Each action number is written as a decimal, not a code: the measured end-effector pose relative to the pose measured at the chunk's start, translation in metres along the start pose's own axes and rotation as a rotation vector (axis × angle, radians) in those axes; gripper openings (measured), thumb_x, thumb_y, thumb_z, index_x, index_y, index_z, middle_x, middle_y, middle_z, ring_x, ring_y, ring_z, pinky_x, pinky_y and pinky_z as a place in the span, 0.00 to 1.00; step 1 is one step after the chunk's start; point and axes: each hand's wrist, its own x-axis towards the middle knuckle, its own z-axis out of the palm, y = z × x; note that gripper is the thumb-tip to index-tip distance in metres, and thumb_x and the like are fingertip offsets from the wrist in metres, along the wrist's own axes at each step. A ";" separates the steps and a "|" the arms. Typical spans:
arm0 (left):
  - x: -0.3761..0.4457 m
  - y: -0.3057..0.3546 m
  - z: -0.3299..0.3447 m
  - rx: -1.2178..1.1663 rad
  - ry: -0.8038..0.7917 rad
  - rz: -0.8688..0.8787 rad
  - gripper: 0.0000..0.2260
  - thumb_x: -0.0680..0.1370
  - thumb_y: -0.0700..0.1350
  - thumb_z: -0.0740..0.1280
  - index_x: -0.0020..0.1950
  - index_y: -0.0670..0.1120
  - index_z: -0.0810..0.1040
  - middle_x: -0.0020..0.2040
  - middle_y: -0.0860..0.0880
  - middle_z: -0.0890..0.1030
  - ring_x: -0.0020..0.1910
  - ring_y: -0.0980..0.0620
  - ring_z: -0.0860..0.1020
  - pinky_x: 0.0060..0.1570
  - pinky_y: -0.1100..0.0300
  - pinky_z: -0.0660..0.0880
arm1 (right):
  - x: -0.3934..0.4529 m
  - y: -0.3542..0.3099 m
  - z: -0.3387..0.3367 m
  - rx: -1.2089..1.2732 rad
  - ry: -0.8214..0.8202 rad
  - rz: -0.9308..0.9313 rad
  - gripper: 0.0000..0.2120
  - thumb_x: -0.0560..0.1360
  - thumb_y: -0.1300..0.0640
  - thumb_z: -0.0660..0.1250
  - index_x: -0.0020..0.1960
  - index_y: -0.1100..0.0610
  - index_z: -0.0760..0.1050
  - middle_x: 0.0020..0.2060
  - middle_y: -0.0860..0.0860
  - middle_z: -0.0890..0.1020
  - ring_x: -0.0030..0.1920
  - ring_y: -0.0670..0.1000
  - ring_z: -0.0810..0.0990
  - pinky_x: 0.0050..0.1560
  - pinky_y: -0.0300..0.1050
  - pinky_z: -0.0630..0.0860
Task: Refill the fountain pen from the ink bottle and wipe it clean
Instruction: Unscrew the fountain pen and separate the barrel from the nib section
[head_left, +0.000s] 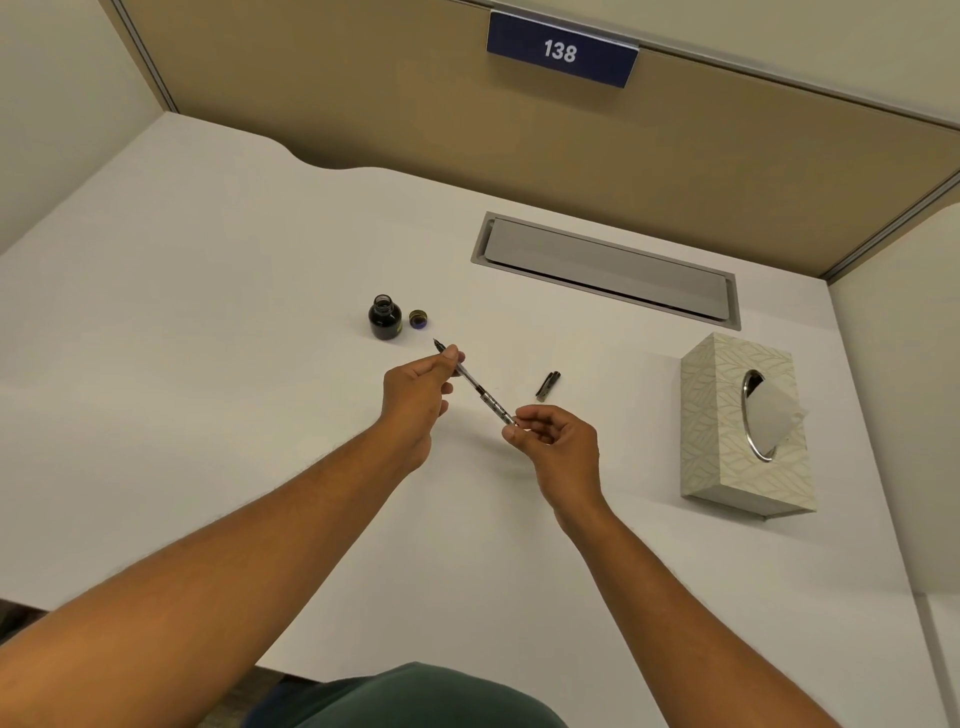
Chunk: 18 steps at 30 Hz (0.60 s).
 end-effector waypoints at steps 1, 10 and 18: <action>0.001 0.000 -0.001 -0.011 0.016 -0.003 0.09 0.81 0.52 0.73 0.51 0.49 0.89 0.45 0.56 0.84 0.44 0.53 0.75 0.48 0.58 0.74 | 0.001 0.003 0.000 -0.024 0.007 -0.003 0.11 0.71 0.63 0.82 0.50 0.53 0.86 0.44 0.47 0.89 0.45 0.44 0.85 0.49 0.34 0.80; 0.008 -0.006 -0.010 -0.078 0.139 0.007 0.09 0.81 0.53 0.73 0.51 0.49 0.89 0.43 0.58 0.84 0.41 0.53 0.71 0.40 0.61 0.70 | 0.018 0.033 0.001 -0.386 0.000 -0.050 0.05 0.78 0.61 0.75 0.51 0.53 0.86 0.42 0.46 0.86 0.41 0.41 0.80 0.42 0.31 0.71; 0.004 -0.009 -0.012 -0.073 0.133 -0.033 0.09 0.79 0.53 0.75 0.50 0.49 0.88 0.48 0.53 0.85 0.43 0.53 0.73 0.41 0.60 0.71 | 0.027 0.045 0.014 -0.643 0.001 -0.199 0.06 0.80 0.65 0.71 0.54 0.57 0.83 0.49 0.48 0.80 0.51 0.49 0.78 0.51 0.39 0.70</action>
